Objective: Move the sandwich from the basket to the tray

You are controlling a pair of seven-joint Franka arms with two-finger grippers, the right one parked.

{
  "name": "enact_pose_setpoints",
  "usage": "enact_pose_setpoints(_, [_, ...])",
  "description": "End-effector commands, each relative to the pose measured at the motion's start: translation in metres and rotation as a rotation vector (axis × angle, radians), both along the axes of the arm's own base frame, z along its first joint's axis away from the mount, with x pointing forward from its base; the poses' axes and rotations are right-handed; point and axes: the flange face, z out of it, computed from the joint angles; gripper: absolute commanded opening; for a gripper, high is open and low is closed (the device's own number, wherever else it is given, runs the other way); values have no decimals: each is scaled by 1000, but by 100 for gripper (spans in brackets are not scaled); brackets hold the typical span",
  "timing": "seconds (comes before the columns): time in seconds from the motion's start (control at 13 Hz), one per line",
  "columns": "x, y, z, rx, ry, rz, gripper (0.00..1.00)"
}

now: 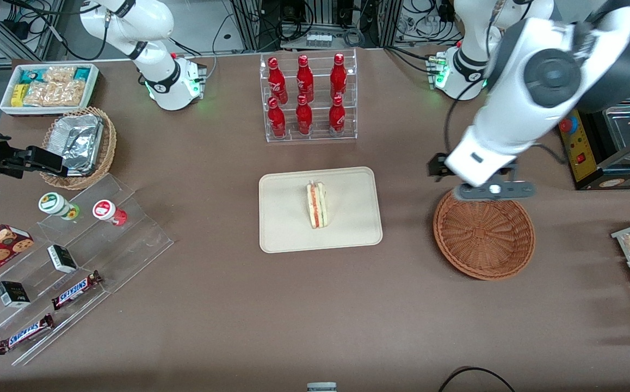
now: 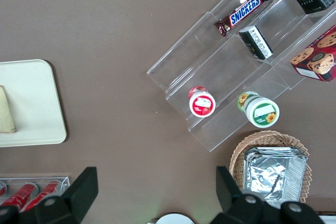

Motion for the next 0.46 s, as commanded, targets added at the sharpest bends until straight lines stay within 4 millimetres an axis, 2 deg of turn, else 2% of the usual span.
enact_pose_setpoints(0.0, [-6,39,7,-4,4,-39,100])
enact_pose_setpoints(0.15, [0,74,9,-11,5,-57,100])
enact_pose_setpoints(0.38, [1,109,19,-16,-10,-68,100])
